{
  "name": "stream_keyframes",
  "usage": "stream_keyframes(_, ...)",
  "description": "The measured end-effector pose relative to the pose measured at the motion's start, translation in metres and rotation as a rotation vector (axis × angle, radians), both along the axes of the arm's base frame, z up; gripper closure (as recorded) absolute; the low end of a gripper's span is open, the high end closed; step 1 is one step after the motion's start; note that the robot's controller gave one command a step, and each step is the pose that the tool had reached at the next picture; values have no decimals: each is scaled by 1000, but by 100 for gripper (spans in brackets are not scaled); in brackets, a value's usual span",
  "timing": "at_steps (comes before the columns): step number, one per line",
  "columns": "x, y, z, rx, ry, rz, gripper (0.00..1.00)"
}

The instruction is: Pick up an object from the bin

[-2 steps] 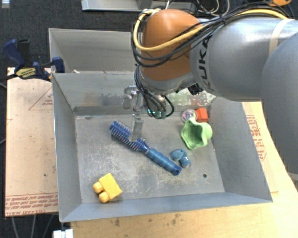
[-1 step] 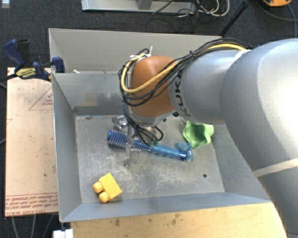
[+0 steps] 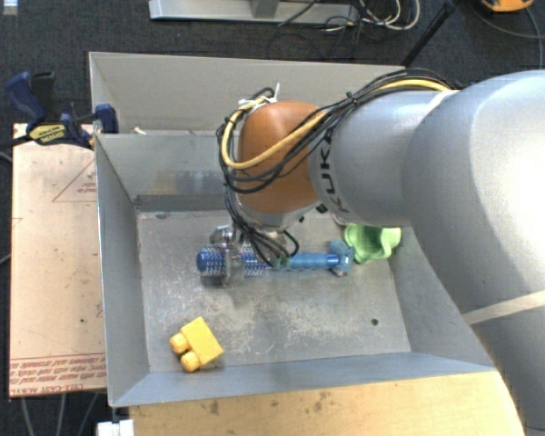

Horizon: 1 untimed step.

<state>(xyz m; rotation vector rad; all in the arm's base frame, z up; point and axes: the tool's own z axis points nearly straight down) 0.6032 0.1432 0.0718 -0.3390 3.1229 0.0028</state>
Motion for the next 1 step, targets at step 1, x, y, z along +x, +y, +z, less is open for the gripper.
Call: stream_keyframes(1,-10,-10,194,1,-10,99,100)
